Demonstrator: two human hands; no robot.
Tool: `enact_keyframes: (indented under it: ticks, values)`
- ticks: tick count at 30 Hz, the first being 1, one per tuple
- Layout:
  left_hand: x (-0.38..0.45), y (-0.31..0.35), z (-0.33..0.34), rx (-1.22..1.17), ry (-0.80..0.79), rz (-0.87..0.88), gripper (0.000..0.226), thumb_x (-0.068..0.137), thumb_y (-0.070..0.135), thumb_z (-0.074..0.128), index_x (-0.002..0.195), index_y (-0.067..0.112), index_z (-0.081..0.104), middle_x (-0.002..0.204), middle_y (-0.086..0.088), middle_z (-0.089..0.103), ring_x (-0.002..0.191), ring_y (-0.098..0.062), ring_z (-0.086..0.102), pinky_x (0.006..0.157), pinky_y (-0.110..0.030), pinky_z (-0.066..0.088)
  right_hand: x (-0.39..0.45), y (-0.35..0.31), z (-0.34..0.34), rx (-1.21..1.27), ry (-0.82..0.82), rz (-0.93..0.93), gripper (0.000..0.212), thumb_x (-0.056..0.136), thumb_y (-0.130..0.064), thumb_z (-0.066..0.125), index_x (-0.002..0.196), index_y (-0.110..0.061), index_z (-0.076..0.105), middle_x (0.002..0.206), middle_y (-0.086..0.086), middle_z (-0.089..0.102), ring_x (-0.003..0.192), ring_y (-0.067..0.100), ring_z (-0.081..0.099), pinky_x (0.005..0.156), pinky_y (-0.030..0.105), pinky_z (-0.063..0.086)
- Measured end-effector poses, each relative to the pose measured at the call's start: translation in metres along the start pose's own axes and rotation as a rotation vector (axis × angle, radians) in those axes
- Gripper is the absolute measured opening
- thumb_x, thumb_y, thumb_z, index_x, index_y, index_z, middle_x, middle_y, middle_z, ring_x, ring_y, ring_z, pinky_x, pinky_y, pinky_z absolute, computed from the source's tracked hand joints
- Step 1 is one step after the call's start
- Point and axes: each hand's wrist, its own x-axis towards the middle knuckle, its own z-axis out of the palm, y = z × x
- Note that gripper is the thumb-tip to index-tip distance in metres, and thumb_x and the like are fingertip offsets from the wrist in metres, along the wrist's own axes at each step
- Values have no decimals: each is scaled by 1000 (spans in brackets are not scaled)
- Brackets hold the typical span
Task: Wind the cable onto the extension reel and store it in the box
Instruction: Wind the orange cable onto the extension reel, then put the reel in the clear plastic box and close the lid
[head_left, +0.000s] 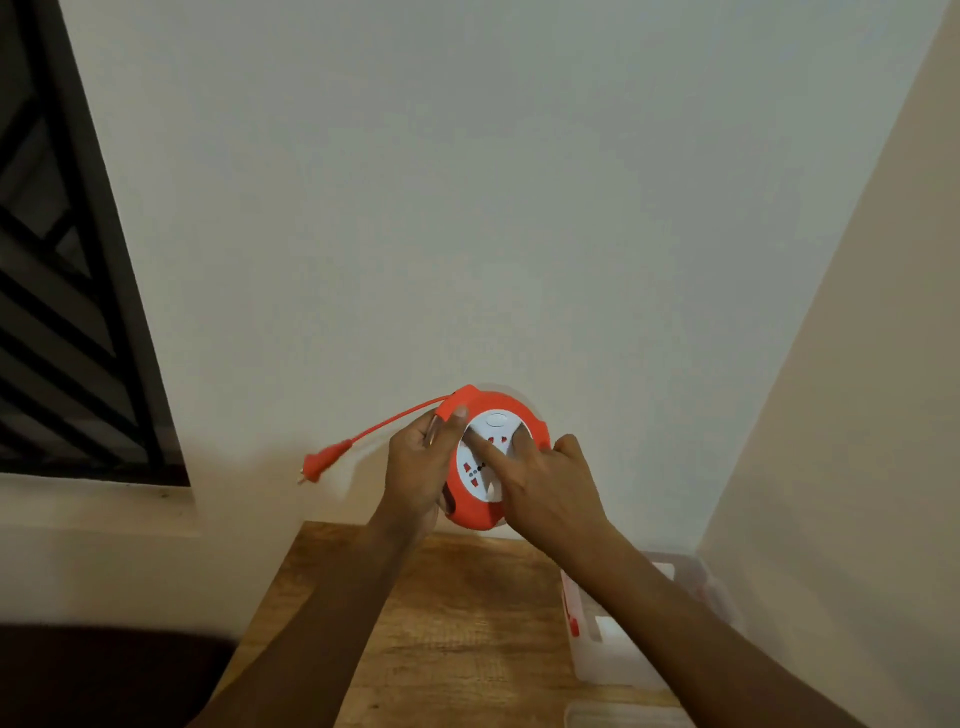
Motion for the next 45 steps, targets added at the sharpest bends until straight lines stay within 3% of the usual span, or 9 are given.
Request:
enact_keyframes:
  ticks: [7, 17, 21, 24, 27, 30, 34, 38, 45]
  values:
    - [-3, 2, -4, 32, 39, 145, 5, 94, 41, 64, 96, 42, 68, 87, 23, 77, 83, -6, 77, 65, -21, 61, 18, -20, -20, 1153, -146, 629, 63, 93, -31, 58, 149, -26, 29, 152, 3, 38, 131, 28, 45, 104, 43, 45]
    - [-3, 0, -14, -66, 41, 79, 19, 98, 37, 59, 111, 27, 69, 102, 3, 79, 88, -23, 78, 67, -33, 64, 6, -22, -17, 1062, -107, 488, 74, 86, -37, 68, 148, -28, 29, 150, -3, 41, 127, 23, 50, 100, 37, 47]
    - [0, -2, -20, -115, 54, 0, 15, 98, 38, 59, 106, 30, 69, 101, 3, 79, 87, -26, 78, 67, -36, 65, -2, -14, -10, 926, 150, 483, 40, 84, -30, 69, 123, -28, 59, 108, -6, 70, 88, 9, 66, 66, 11, 46]
    - [3, -7, -25, -136, 65, -41, 18, 99, 40, 58, 107, 29, 70, 102, 0, 80, 90, -29, 77, 67, -37, 64, -5, -5, 1, 904, 257, 553, 41, 81, -38, 72, 119, -33, 56, 113, -15, 57, 94, 7, 58, 76, 19, 50]
    - [3, -11, -30, -216, 93, -112, 25, 99, 41, 58, 111, 24, 71, 105, -4, 80, 91, -30, 77, 70, -40, 65, -8, -1, 11, 1193, 12, 711, 56, 81, -39, 73, 129, -30, 47, 122, -12, 52, 105, 14, 58, 84, 34, 55]
    - [6, -18, -39, -235, 78, -178, 32, 99, 41, 59, 118, 17, 70, 109, -9, 79, 96, -34, 76, 80, -50, 64, -12, -11, 23, 1615, -191, 827, 42, 87, -28, 70, 125, -17, 55, 112, 5, 68, 86, 24, 72, 73, 38, 61]
    - [9, -34, -59, -57, 44, -281, 36, 99, 40, 59, 116, 11, 71, 103, -12, 80, 93, -35, 77, 86, -54, 62, -20, -26, 54, 1706, -247, 891, 32, 88, -19, 70, 118, -9, 62, 99, 11, 74, 82, 27, 74, 77, 44, 60]
    - [-5, -57, -81, 165, 1, -401, 24, 102, 30, 57, 101, 10, 70, 83, -7, 77, 74, -22, 73, 58, -30, 59, -41, -43, 81, 1732, -328, 953, 23, 88, -9, 67, 111, -7, 65, 91, 11, 76, 84, 27, 73, 79, 41, 59]
    - [-18, -139, -146, 350, -30, -678, 30, 92, 7, 67, 121, 4, 64, 102, -12, 76, 90, -27, 72, 65, -36, 60, -51, -98, 148, 1710, -536, 1059, 19, 86, 0, 67, 104, -7, 66, 92, 14, 74, 75, 28, 73, 63, 38, 59]
